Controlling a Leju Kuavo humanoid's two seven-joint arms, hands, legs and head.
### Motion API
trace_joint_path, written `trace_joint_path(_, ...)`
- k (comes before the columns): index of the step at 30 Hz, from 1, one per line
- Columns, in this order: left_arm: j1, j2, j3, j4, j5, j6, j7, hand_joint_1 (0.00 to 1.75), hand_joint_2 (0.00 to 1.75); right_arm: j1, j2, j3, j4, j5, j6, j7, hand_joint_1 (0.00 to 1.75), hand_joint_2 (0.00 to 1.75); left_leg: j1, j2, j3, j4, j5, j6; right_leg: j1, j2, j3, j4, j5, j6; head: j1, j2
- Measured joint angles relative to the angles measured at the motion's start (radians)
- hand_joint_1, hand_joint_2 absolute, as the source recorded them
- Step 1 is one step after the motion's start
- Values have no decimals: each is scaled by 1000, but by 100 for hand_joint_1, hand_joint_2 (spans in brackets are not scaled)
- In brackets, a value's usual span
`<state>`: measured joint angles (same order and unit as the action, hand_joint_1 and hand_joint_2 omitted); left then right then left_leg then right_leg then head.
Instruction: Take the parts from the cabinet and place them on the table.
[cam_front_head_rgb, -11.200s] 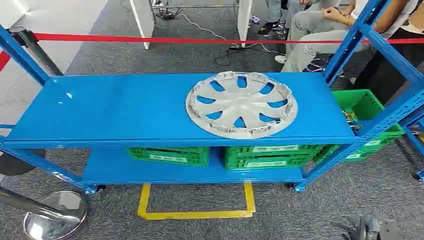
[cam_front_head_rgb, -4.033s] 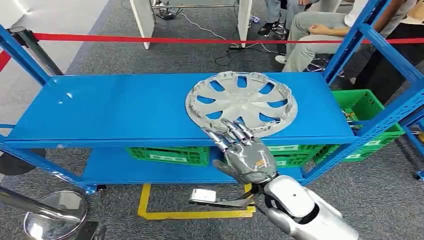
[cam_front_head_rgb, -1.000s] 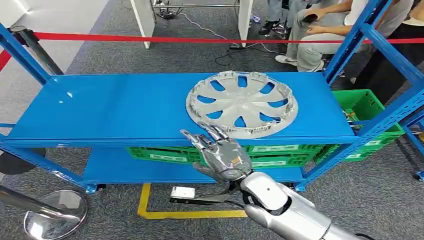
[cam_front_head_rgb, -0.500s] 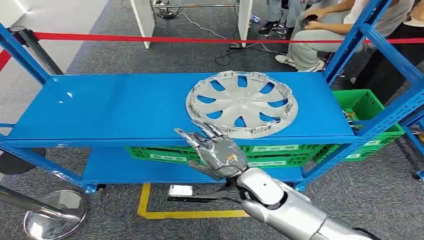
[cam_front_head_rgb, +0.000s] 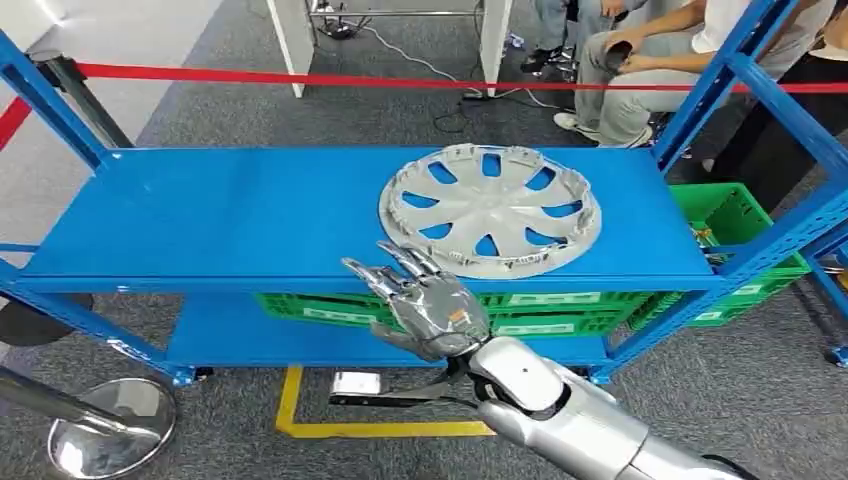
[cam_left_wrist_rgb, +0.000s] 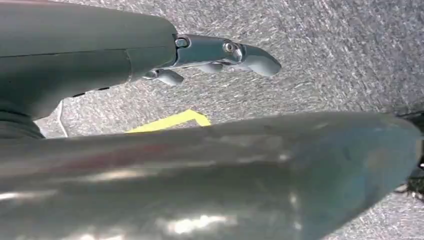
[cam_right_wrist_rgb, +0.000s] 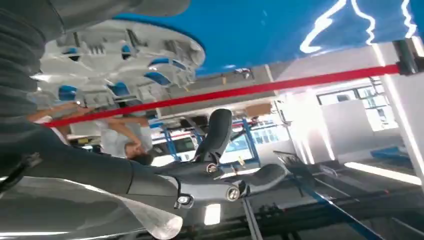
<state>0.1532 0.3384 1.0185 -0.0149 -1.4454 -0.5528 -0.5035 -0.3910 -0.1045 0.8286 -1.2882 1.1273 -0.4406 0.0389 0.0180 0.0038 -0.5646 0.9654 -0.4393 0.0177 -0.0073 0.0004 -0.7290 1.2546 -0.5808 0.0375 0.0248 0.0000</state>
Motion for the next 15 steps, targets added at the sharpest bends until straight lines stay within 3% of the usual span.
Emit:
trace_joint_path(1, 1, 0, 0, 0, 0, 0, 0, 0, 0, 2, 0, 0, 2, 0, 0, 0, 0, 175, 0, 0, -1, 1, 0, -1, -2, 0, -22, 54, -19, 4, 0, 0)
trace_joint_path(2, 0, -1, 0, 0, 0, 0, 0, 0, 0, 3, 0, 1, 5, 0, 0, 0, 0, 175, 1, 0, -1, 1, -1, -3, -5, -1, -16, 52, -9, 6, 0, 0)
trace_joint_path(3, 0, -2, 0, 0, 0, 0, 0, 0, 0, 2, 0, 1, 6, 0, 0, 0, 0, 175, 3, -1, 0, 2, -2, -8, -7, -1, 13, 6, 18, 8, 0, 0)
trace_joint_path(5, 0, -4, 0, 1, 0, 0, 0, 0, 0, 0, 0, 1, 6, 0, 0, 0, 0, 175, 8, -3, 2, 9, -8, -20, -12, -3, 122, -182, 94, 11, 0, 0)
trace_joint_path(6, 1, -2, 0, 1, 0, 0, 0, 0, 0, -3, 0, 1, 6, 0, 0, 0, 0, 175, 8, -3, 1, 16, -13, -29, -14, -3, 157, -248, 88, 11, 2, 0)
trace_joint_path(7, 0, -2, 0, 2, 0, 0, 0, 0, 0, -4, 2, 2, 6, 0, 0, 0, 0, 175, 3, -4, -3, 26, -19, -39, -8, 4, 171, -253, 85, -4, -1, 0)
trace_joint_path(8, 2, -2, 0, 2, 0, 0, 0, 0, 0, -4, 2, 2, 6, 0, -1, 0, 0, 175, 4, -4, -3, 24, -17, -44, -6, 4, 168, -248, 85, -14, -1, 0)
trace_joint_path(10, 2, 0, 0, 2, 0, -2, 0, 0, 0, -3, 2, 2, 7, 0, -1, -1, 0, 175, 8, -4, 2, 18, -16, -55, -3, 6, 167, -245, 82, -26, -1, 0)
trace_joint_path(12, 2, 1, 0, 2, 1, -4, 0, 0, 0, -5, 2, 2, 6, -2, -2, -2, 0, 175, 11, -3, -2, 40, -37, -64, -9, 4, 176, -252, 84, -41, -2, 0)
trace_joint_path(13, 2, 2, 0, 2, 2, -4, 0, 0, 0, -7, 2, 2, 6, -2, -2, -2, 0, 175, 10, -3, -27, 97, -71, -65, -8, 3, 178, -251, 81, -48, -6, 0)
trace_joint_path(15, 3, 2, 0, 2, 2, -4, 0, 0, 0, -6, 2, 5, 7, -2, -2, -3, 0, 175, 10, -3, -113, 271, -149, -67, -4, 1, 181, -251, 76, -55, -6, 0)
